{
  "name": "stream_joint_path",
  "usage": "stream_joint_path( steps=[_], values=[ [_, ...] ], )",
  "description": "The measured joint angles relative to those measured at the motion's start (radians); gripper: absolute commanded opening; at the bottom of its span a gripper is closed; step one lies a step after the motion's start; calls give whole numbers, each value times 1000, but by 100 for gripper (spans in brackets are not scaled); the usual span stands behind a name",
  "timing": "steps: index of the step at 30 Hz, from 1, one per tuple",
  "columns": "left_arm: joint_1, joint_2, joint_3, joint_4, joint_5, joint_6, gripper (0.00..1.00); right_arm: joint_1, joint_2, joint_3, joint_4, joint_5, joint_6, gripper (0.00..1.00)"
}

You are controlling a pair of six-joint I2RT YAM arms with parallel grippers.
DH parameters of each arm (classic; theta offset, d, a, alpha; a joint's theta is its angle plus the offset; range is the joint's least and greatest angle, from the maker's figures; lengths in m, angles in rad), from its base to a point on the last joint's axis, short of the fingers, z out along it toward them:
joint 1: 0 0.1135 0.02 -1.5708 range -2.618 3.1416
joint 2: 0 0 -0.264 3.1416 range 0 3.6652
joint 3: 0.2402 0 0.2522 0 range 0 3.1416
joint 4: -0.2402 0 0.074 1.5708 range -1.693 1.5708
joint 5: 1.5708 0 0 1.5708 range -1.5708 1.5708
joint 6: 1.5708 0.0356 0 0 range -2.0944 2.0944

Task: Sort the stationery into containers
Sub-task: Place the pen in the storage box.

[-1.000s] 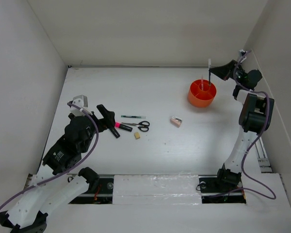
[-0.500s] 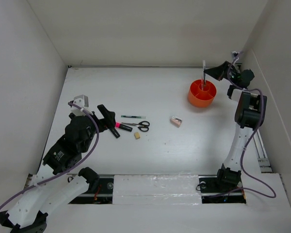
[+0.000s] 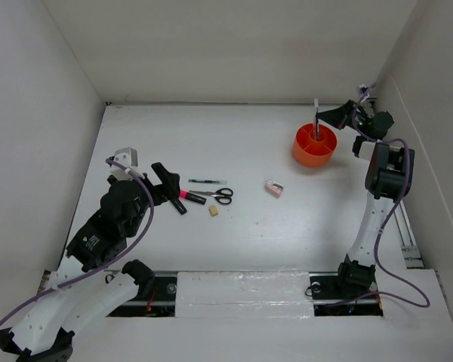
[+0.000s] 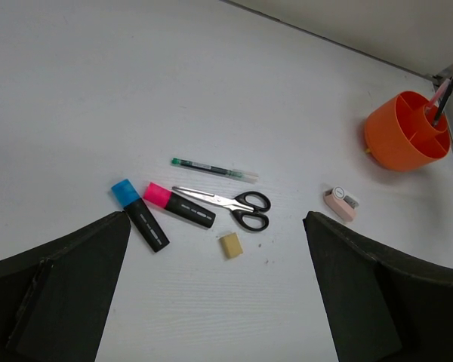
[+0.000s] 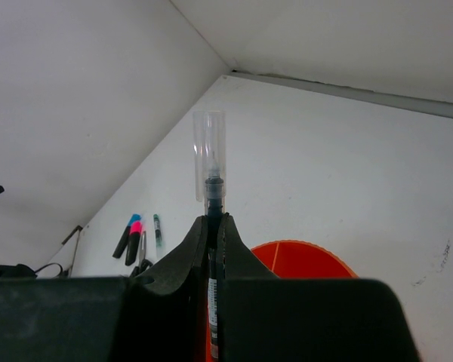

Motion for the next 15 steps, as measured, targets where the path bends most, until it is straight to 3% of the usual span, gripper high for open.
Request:
stream_joint_path(
  steps=[11, 15],
  values=[
    [0, -8, 0, 1, 13, 3, 100, -27, 0, -84, 0, -6, 0, 0],
    [0, -14, -2, 1, 14, 7, 100, -41, 0, -103, -1, -5, 2, 13]
  ],
)
